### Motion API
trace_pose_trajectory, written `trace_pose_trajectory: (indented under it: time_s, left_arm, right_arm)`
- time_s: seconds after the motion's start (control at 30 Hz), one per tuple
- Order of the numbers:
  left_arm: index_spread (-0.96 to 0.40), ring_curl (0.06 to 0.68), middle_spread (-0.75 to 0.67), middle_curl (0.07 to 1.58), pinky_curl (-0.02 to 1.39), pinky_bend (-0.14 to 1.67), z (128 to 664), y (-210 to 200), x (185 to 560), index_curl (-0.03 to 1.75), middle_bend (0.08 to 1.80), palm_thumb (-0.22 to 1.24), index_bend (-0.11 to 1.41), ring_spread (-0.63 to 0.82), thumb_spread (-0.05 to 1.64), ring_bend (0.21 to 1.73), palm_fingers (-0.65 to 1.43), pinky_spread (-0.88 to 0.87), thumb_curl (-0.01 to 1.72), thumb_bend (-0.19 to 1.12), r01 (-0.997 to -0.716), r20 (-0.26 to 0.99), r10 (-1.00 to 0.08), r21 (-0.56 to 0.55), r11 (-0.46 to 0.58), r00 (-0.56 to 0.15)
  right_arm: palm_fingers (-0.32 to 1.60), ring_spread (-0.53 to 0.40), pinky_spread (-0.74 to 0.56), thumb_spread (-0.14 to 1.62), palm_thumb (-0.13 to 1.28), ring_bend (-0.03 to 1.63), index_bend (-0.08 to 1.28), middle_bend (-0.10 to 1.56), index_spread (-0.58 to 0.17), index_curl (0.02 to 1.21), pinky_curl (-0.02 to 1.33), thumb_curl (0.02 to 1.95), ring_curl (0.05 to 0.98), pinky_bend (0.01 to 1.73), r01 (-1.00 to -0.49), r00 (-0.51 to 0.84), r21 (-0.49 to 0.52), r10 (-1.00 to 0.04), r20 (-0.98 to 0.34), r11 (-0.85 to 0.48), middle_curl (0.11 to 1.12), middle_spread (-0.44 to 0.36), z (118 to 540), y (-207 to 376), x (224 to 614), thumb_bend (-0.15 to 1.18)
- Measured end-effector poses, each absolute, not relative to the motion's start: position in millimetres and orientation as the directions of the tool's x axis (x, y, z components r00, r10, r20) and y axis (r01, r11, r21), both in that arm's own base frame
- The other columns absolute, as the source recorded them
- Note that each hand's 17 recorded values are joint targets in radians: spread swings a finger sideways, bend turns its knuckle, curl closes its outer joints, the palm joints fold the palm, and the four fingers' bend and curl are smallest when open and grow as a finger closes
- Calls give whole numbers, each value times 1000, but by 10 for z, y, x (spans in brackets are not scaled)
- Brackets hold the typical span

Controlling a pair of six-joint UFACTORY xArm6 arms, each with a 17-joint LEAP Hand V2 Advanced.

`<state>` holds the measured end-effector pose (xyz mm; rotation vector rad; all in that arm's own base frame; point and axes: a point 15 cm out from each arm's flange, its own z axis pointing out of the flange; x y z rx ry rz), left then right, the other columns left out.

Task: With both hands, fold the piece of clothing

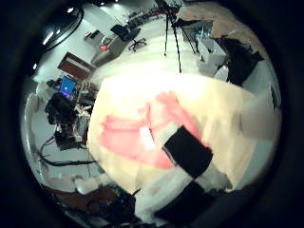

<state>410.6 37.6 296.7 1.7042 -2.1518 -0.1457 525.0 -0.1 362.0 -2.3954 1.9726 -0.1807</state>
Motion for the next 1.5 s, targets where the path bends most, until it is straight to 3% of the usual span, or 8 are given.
trace_pose_trajectory:
  time_s: [0.23,0.4,0.63,0.8,0.97,1.3,1.5]
  left_arm:
    - [-101,301,111,363,435,502,2830,78,3703,429,245,508,189,248,1164,579,40,117,397,-22,-890,255,-941,340,305,-225]
    - [-100,286,115,357,413,469,2679,-22,3524,412,216,501,178,271,1165,547,64,163,370,-20,-884,254,-937,341,319,-240]
    - [-99,273,117,350,392,444,2527,-106,3346,386,187,507,170,283,1166,516,90,200,343,-17,-874,255,-936,361,324,-241]
    - [-99,269,117,344,382,429,2459,-129,3264,373,184,510,170,287,1166,512,97,207,331,-18,-868,258,-936,375,326,-240]
    - [-99,264,112,338,374,416,2474,-132,3228,365,184,510,171,292,1160,507,102,207,323,-18,-869,256,-937,373,324,-239]
    - [-99,256,108,326,363,390,2508,-116,3125,355,181,512,173,298,1157,508,111,201,314,-18,-874,248,-939,368,318,-237]
    - [-99,252,108,320,361,388,2544,-102,3077,351,180,513,172,297,1157,510,115,199,311,-18,-879,243,-941,359,315,-238]
  right_arm:
    - [-29,10,164,1358,326,578,373,486,-400,432,369,199,256,514,-948,294,134,-956,13,-290,366,-141,3020,-354,4672,-8]
    - [-2,45,192,1476,384,452,351,408,-400,412,335,188,222,434,-913,348,215,-937,-38,-348,341,-200,2558,-380,4328,28]
    - [53,47,198,1540,416,364,279,308,-385,384,310,172,207,359,-912,373,174,-928,-24,-371,324,-151,1960,-397,4198,43]
    - [81,48,196,1546,465,318,230,249,-390,371,307,174,205,337,-913,385,144,-923,-10,-383,318,-161,1682,-377,4207,61]
    - [118,49,185,1547,495,271,200,219,-372,369,302,177,204,303,-902,389,191,-921,-30,-387,320,-164,1356,-272,4144,69]
    - [175,49,181,1524,487,207,176,199,-341,352,297,172,211,256,-905,370,220,-929,-10,-363,332,-92,1294,-380,4142,44]
    - [198,57,184,1483,499,212,168,189,-340,339,301,181,223,250,-926,356,141,-934,27,-349,330,-76,1654,-490,4224,28]
